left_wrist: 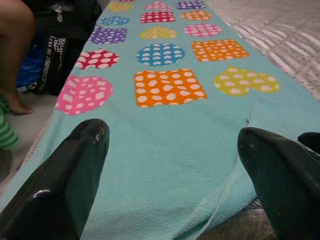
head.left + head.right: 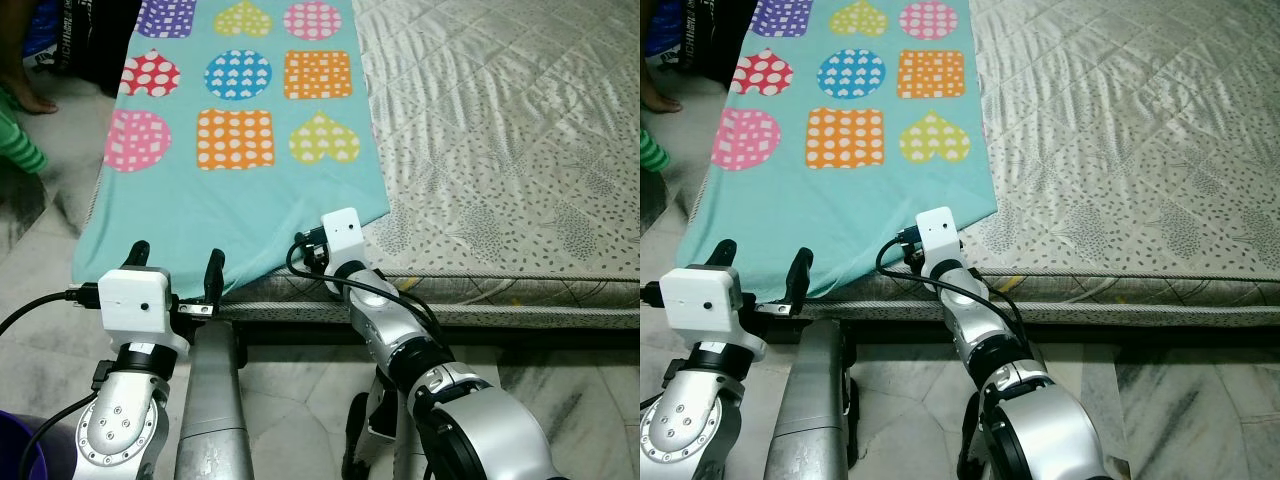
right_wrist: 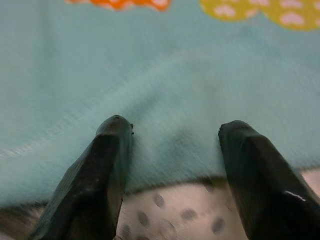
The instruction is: Clean up the room
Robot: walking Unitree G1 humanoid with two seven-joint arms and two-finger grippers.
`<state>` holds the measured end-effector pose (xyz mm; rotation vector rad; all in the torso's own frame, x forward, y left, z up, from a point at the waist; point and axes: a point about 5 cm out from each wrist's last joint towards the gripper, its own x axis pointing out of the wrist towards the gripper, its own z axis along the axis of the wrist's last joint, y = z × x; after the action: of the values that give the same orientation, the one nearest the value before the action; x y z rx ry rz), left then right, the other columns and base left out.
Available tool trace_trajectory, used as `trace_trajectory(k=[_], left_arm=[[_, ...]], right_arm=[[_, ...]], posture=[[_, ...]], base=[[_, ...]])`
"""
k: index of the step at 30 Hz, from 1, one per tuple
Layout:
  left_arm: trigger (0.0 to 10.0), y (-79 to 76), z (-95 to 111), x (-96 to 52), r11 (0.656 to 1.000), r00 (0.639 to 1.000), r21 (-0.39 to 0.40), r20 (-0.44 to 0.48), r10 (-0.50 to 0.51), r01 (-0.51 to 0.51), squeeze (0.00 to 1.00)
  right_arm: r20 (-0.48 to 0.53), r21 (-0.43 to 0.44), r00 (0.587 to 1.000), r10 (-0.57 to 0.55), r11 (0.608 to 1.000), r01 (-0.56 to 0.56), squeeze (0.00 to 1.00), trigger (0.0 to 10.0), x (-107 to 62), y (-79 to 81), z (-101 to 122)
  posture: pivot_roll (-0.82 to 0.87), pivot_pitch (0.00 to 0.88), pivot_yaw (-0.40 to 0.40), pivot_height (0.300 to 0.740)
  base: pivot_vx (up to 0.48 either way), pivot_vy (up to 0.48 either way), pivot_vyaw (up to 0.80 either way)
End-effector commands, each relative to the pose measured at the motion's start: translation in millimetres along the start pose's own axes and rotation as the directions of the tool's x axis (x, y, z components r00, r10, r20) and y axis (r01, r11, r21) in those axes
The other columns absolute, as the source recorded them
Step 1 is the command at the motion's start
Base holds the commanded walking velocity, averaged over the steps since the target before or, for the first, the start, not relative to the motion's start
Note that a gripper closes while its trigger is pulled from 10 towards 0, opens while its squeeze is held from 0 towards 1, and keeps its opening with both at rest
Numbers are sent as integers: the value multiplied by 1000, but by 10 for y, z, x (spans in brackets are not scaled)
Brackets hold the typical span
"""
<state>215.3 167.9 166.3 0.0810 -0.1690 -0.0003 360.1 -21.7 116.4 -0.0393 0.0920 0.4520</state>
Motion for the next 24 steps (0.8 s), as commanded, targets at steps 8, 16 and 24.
trace_trajectory(k=[8,16,24], left_arm=[[10000,-18,-86,61,999,1000,-33,-14,-4,3,0],[10000,-20,-130,168,999,1000,-45,-8,-18,17,0],[10000,-24,-143,296,999,1000,-52,17,-11,12,0]], right_arm=[[227,171,974,-24,985,-16,0,10000,-128,-112,236],[312,194,944,-111,980,51,0,10000,-321,-415,396],[307,180,938,-163,977,111,0,10000,-471,-626,407]], posture=[[209,260,-39,561],[162,214,-18,601],[139,161,-3,646]], base=[[0,0,0],[0,0,0],[0,0,0]])
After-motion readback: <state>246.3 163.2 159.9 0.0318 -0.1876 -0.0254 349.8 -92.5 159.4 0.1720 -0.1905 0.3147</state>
